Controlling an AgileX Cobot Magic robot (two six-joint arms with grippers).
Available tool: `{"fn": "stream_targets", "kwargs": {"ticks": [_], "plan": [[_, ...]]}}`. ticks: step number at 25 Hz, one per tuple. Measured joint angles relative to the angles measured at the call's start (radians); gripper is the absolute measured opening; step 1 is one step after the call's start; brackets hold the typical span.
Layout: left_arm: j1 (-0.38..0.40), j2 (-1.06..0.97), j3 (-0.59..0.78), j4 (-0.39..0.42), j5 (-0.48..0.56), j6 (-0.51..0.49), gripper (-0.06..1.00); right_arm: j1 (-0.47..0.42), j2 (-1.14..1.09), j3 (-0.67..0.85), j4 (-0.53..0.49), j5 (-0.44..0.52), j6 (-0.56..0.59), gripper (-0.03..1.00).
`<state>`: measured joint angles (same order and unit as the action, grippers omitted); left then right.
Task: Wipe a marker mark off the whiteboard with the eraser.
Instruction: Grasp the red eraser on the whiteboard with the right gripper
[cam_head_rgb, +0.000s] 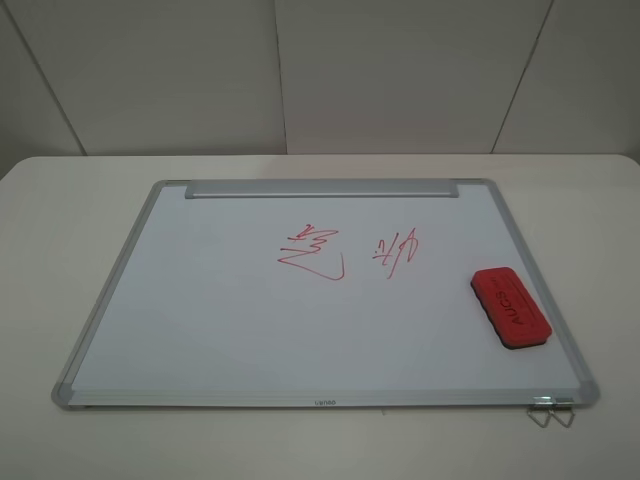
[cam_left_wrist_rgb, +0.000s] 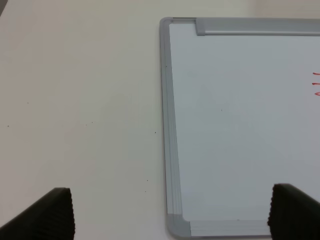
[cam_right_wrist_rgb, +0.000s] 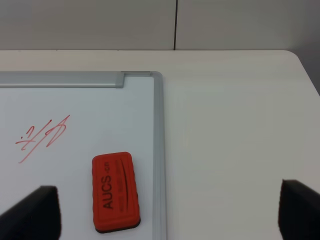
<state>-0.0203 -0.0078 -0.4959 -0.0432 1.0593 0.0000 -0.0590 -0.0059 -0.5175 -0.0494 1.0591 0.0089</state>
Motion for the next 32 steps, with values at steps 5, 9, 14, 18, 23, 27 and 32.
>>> {"fn": "stream_targets", "kwargs": {"ticks": [5, 9, 14, 18, 23, 27, 32], "plan": [[0.0, 0.0, 0.0, 0.0, 0.0, 0.0, 0.77, 0.0, 0.0, 0.0, 0.0, 0.0, 0.0, 0.79], [0.0, 0.0, 0.0, 0.0, 0.0, 0.0, 0.77, 0.0, 0.0, 0.0, 0.0, 0.0, 0.0, 0.79], [0.0, 0.0, 0.0, 0.0, 0.0, 0.0, 0.77, 0.0, 0.0, 0.0, 0.0, 0.0, 0.0, 0.79], [0.0, 0.0, 0.0, 0.0, 0.0, 0.0, 0.77, 0.0, 0.0, 0.0, 0.0, 0.0, 0.0, 0.79], [0.0, 0.0, 0.0, 0.0, 0.0, 0.0, 0.77, 0.0, 0.0, 0.0, 0.0, 0.0, 0.0, 0.79], [0.0, 0.0, 0.0, 0.0, 0.0, 0.0, 0.77, 0.0, 0.0, 0.0, 0.0, 0.0, 0.0, 0.79], [0.0, 0.0, 0.0, 0.0, 0.0, 0.0, 0.77, 0.0, 0.0, 0.0, 0.0, 0.0, 0.0, 0.79]]}}
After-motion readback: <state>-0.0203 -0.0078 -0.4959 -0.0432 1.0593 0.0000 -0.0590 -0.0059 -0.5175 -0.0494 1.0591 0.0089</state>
